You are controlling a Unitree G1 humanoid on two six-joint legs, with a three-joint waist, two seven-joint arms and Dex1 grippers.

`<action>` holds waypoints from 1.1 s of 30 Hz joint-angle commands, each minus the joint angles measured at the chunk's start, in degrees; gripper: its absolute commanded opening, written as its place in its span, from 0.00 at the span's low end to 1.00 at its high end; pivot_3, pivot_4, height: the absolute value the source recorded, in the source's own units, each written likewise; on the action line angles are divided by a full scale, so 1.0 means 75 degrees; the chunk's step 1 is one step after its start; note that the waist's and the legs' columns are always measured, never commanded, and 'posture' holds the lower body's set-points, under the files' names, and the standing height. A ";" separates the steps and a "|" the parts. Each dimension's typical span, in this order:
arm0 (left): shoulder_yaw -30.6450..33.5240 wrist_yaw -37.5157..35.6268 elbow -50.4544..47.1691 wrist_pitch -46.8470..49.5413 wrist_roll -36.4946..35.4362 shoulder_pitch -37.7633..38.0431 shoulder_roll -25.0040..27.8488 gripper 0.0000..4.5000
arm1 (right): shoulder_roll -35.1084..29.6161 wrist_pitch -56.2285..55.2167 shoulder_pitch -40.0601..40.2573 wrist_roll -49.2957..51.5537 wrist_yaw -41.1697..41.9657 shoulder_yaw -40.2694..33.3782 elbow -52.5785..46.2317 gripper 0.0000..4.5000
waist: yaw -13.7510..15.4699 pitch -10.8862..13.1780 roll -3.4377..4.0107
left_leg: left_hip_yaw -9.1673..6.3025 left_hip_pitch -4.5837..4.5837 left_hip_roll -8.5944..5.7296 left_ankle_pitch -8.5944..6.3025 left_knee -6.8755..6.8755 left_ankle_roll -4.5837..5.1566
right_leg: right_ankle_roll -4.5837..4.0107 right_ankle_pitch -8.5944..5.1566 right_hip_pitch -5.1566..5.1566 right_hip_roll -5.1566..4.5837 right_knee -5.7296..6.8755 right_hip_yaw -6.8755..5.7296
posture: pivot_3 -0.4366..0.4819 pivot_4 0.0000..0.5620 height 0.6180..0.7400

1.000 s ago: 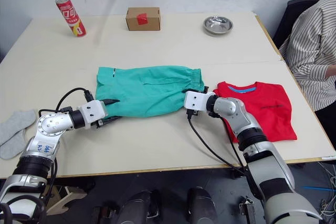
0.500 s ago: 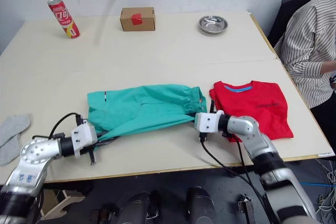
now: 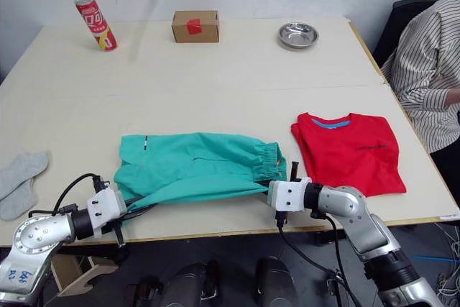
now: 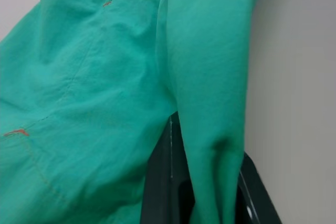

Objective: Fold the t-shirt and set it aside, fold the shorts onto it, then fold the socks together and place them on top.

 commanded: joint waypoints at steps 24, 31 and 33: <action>-0.1260 0.0584 -0.0236 0.2496 -0.0977 -0.2005 -0.0414 0.18 | 0.2039 0.2430 -0.1120 0.1932 -0.0844 0.0980 -0.0259 0.00 | 0.0178 -0.0019 0.0036 | 0.0005 -0.0018 -0.0010 -0.0012 0.0004 0.0050 | 0.0013 0.0002 0.0024 0.0016 -0.0059 -0.0029 | 0.48 0.27 1.00; -0.1672 0.1999 0.0537 0.2357 0.0432 -0.2063 -0.1378 0.01 | 0.2550 0.1351 -0.1106 0.0701 -0.2164 0.0446 0.1053 0.00 | 0.0099 -0.0022 0.0030 | 0.0028 -0.0015 -0.0008 -0.0018 0.0014 0.0072 | 0.0031 0.0010 0.0018 0.0013 -0.0059 -0.0001 | 0.48 0.27 1.00; -0.1536 0.2259 0.0578 0.2533 0.0392 -0.1936 -0.1568 0.01 | 0.2539 0.1156 -0.0999 0.0784 -0.2408 -0.0001 0.1431 0.00 | 0.0092 -0.0030 0.0030 | 0.0019 0.0006 -0.0004 -0.0035 0.0012 0.0031 | 0.0030 0.0010 0.0036 0.0012 -0.0053 0.0000 | 0.48 0.27 1.00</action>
